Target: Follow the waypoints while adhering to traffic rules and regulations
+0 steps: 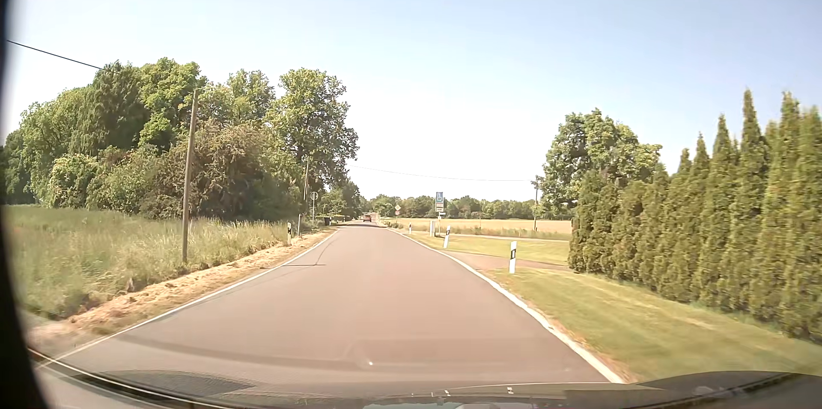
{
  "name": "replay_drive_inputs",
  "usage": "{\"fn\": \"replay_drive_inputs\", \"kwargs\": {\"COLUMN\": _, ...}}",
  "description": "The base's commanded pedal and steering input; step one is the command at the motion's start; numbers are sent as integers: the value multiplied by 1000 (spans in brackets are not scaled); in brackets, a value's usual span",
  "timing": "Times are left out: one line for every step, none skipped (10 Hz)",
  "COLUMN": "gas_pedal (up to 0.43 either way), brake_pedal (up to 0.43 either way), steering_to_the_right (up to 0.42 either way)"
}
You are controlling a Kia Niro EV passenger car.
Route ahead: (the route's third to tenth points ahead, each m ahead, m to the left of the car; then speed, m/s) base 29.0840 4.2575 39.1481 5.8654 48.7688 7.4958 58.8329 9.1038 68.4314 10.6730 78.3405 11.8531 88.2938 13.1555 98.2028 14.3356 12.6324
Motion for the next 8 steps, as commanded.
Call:
{"fn": "replay_drive_inputs", "kwargs": {"gas_pedal": 0, "brake_pedal": 0, "steering_to_the_right": -40}}
{"fn": "replay_drive_inputs", "kwargs": {"gas_pedal": 0, "brake_pedal": 0, "steering_to_the_right": -40}}
{"fn": "replay_drive_inputs", "kwargs": {"gas_pedal": 0, "brake_pedal": 0, "steering_to_the_right": -39}}
{"fn": "replay_drive_inputs", "kwargs": {"gas_pedal": 0, "brake_pedal": 0, "steering_to_the_right": -37}}
{"fn": "replay_drive_inputs", "kwargs": {"gas_pedal": 0, "brake_pedal": 0, "steering_to_the_right": -35}}
{"fn": "replay_drive_inputs", "kwargs": {"gas_pedal": 0, "brake_pedal": 0, "steering_to_the_right": -33}}
{"fn": "replay_drive_inputs", "kwargs": {"gas_pedal": 0, "brake_pedal": 0, "steering_to_the_right": -31}}
{"fn": "replay_drive_inputs", "kwargs": {"gas_pedal": 0, "brake_pedal": 0, "steering_to_the_right": -31}}
